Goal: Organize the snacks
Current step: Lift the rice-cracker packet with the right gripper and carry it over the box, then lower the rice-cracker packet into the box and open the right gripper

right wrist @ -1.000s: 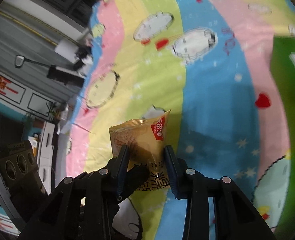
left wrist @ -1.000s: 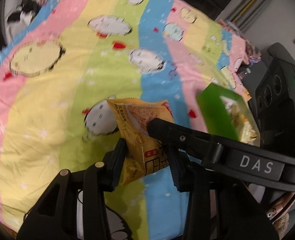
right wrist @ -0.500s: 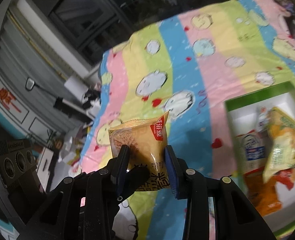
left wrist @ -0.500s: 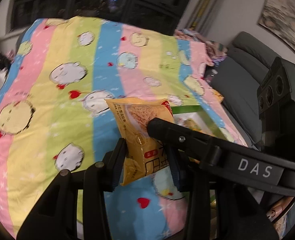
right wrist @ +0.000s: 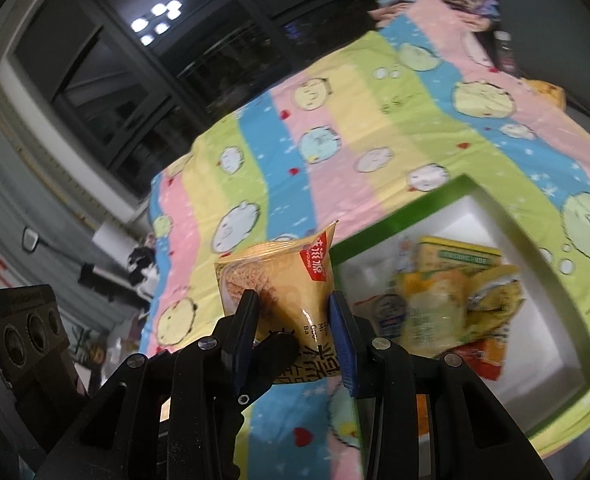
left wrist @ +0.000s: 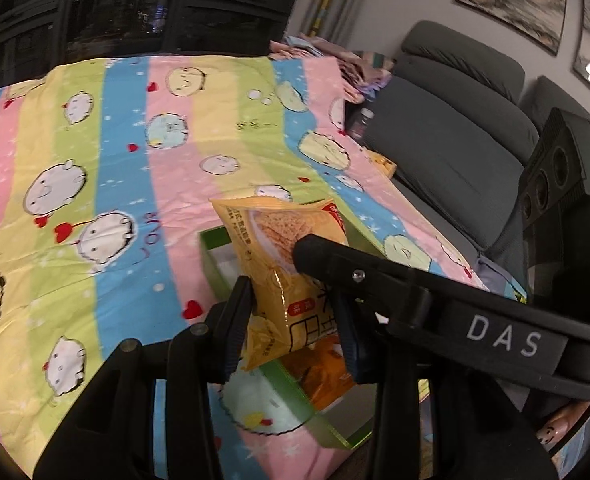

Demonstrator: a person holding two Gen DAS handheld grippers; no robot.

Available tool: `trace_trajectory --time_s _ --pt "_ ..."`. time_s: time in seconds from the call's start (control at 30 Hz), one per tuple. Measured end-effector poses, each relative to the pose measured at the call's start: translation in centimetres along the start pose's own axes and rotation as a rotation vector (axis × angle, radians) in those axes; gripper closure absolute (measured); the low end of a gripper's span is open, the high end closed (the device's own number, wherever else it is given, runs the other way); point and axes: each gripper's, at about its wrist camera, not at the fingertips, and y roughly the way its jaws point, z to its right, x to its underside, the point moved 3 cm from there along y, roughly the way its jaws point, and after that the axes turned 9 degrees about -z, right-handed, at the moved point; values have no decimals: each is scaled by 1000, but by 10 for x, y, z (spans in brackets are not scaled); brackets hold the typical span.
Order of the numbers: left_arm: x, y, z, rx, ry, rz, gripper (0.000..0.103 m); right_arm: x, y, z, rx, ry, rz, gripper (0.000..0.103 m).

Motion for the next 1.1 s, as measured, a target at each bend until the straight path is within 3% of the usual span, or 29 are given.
trace_trajectory --time_s 0.13,0.6,1.1 --pt "-3 17 14 -3 33 -28 63 -4 -2 21 29 45 1 64" --pt "-3 86 39 91 49 -186 62 -4 5 87 146 203 -57 64" --pt "6 127 41 167 0 -322 62 1 22 119 270 270 -134 64"
